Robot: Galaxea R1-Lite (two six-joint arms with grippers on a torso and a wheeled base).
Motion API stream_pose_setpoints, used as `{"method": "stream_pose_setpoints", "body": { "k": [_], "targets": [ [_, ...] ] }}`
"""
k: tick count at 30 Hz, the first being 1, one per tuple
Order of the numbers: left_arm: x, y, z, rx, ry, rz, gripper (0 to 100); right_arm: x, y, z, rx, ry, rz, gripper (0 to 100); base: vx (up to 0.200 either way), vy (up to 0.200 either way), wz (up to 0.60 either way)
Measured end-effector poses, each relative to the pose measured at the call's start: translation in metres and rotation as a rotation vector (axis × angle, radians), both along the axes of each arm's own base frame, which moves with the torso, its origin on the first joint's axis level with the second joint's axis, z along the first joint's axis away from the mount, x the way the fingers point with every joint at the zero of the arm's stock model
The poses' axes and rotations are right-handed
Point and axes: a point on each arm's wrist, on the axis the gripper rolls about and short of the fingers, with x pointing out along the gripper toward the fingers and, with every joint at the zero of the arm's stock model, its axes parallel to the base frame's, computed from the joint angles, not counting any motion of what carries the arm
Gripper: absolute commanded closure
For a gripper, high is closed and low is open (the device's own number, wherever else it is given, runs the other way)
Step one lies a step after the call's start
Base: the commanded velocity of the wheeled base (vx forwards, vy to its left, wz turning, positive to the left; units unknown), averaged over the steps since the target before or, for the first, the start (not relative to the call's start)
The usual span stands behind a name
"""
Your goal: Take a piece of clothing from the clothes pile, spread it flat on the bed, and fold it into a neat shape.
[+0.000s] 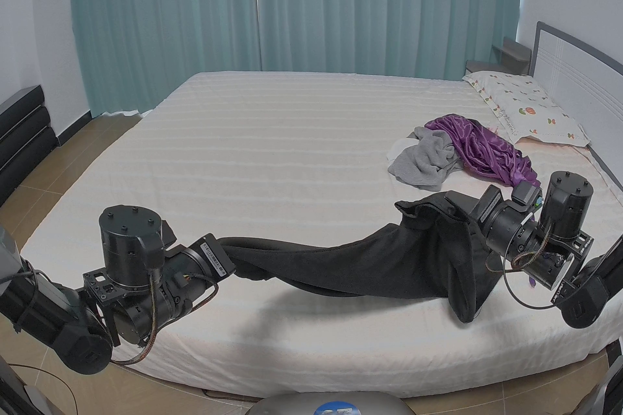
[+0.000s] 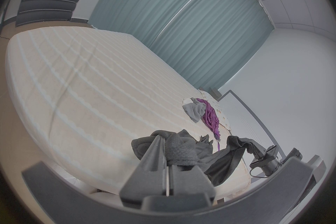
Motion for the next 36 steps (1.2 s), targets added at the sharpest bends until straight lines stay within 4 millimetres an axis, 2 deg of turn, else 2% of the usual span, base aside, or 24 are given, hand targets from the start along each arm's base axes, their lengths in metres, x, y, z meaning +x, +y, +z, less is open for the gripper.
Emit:
{"method": "stream_pose_setpoints", "body": {
  "k": [2,20,29,36],
  "targets": [
    [0.000,0.000,0.000,0.000,0.001,0.000,100,0.000,0.000,0.000,0.000,0.001,0.000,100,0.000,0.200,0.00],
    [-0.001,0.001,-0.003,0.011,0.010,0.004,100,-0.003,-0.001,0.000,-0.004,0.002,0.001,100,0.000,0.000,0.00],
    [-0.004,0.003,-0.004,0.016,0.015,0.005,100,-0.011,0.001,0.003,-0.005,-0.005,0.019,100,0.000,0.000,0.00],
    [-0.009,0.005,0.004,0.006,-0.007,0.003,100,-0.020,0.000,0.010,-0.001,-0.028,0.030,100,-0.200,0.000,0.00]
  ]
}}
